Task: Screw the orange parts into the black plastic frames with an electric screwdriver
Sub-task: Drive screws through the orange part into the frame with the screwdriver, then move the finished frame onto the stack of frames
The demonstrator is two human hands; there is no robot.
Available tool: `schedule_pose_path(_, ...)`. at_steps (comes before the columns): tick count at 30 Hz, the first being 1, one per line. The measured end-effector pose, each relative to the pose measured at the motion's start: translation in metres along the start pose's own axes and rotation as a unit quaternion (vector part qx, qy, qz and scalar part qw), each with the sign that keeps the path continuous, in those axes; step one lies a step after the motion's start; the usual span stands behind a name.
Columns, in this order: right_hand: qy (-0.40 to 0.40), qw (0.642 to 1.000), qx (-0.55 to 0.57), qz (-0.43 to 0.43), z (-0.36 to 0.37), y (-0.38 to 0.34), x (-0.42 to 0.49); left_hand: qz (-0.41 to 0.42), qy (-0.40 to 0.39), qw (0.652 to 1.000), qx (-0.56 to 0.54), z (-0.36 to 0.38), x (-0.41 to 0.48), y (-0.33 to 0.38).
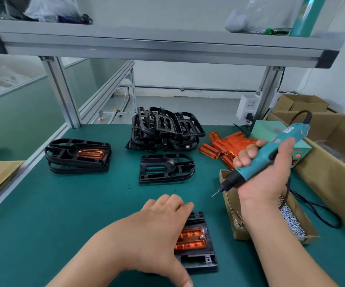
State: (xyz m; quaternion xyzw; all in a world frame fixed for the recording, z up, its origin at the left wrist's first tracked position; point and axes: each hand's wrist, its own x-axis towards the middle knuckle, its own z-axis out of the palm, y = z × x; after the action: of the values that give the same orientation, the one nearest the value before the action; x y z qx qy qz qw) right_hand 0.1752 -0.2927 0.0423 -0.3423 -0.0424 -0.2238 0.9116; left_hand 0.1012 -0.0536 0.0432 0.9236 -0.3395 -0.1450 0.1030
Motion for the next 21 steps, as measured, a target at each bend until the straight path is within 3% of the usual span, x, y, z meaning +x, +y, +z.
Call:
schedule_pose_path(8, 0.010, 1.000, 0.002, 0.010, -0.002, 0.001, 0.001, -0.026, 0.002, 0.999, 0.024, -0.003, -0.004, -0.006)
schedule_pose_path(12, 0.008, 1.000, 0.004, 0.023, 0.000, 0.002, 0.000, -0.047, 0.046, 0.998, 0.020, -0.023, -0.015, -0.030)
schedule_pose_path(21, 0.014, 0.999, 0.006, 0.033, -0.001, 0.004, 0.001, -0.197, 0.097, 0.974, 0.062, -0.078, -0.037, -0.120)
